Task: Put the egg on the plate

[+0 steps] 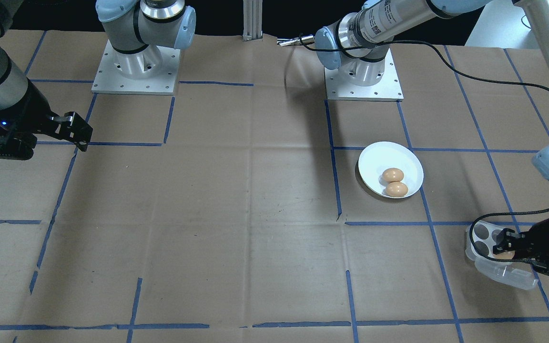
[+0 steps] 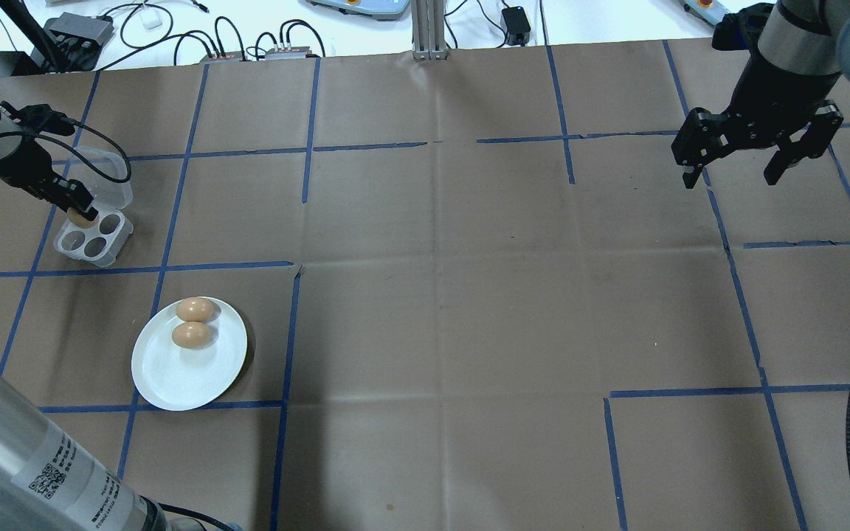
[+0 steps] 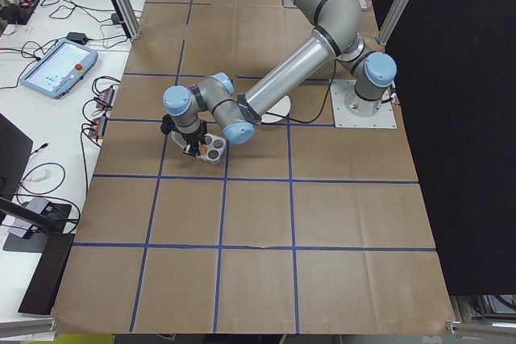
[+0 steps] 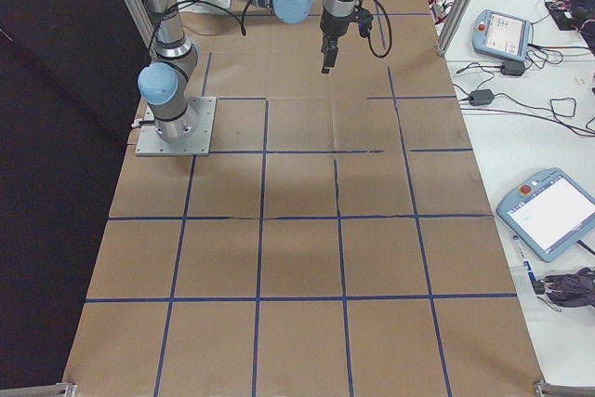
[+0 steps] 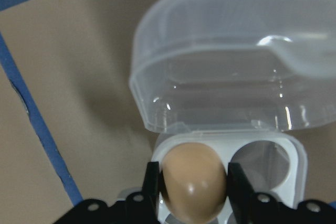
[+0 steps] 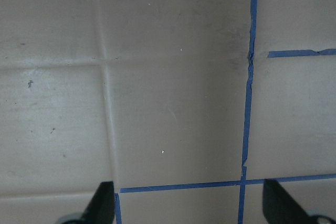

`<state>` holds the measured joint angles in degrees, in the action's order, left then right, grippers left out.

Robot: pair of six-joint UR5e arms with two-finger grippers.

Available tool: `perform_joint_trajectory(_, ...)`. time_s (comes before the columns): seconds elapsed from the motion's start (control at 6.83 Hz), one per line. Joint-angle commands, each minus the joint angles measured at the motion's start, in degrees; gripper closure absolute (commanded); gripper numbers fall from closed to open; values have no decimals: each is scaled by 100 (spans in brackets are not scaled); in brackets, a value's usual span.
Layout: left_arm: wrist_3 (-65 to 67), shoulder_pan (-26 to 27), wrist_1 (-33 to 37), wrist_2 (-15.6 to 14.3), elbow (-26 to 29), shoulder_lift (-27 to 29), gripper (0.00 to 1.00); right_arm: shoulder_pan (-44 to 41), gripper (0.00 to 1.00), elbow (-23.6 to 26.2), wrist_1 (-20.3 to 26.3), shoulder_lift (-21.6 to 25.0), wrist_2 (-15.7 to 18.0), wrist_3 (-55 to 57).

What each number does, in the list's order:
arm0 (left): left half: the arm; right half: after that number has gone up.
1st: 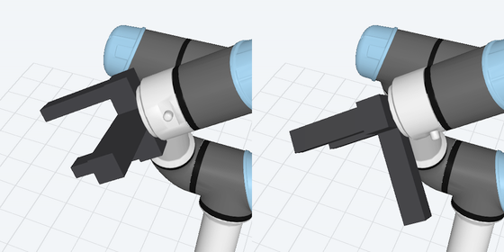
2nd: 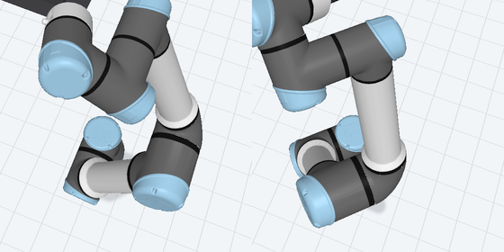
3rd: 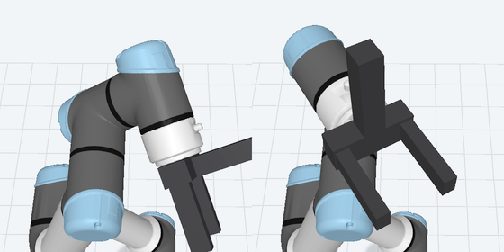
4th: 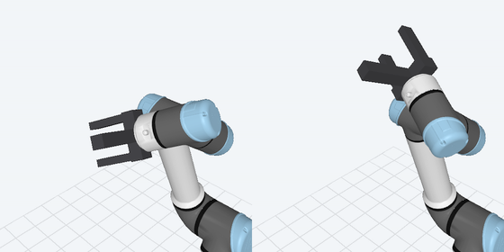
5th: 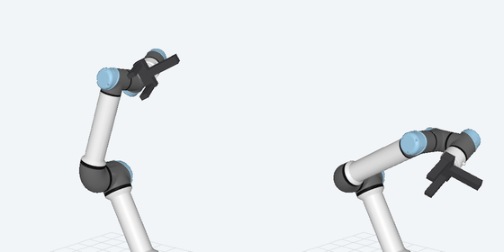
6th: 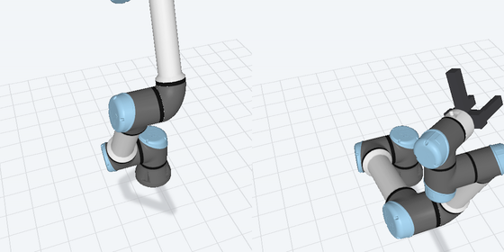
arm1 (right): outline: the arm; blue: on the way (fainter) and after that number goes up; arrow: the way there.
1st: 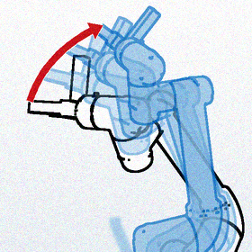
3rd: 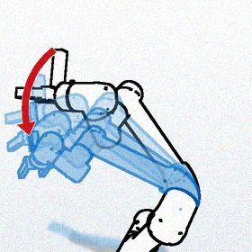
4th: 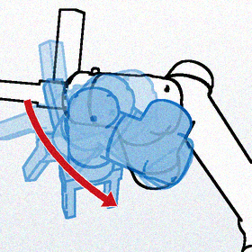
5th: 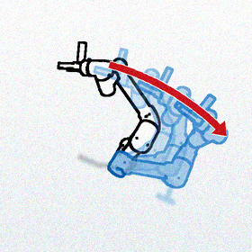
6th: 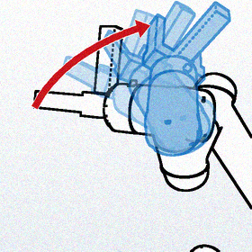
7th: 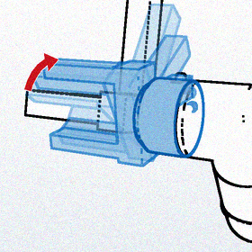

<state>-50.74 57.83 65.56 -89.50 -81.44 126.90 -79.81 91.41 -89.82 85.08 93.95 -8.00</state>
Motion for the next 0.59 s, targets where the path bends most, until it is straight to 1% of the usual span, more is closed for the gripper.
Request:
perform_joint_trajectory(0.0,169,1,1,3,14,-16,91,0,0,0,0,0,0,0)
perform_joint_trajectory(0.15,301,1,9,3,22,-86,100,0,0,0,0,0,0,0)
perform_joint_trajectory(0.44,328,9,88,3,14,-340,100,0,0,0,0,0,0,0)
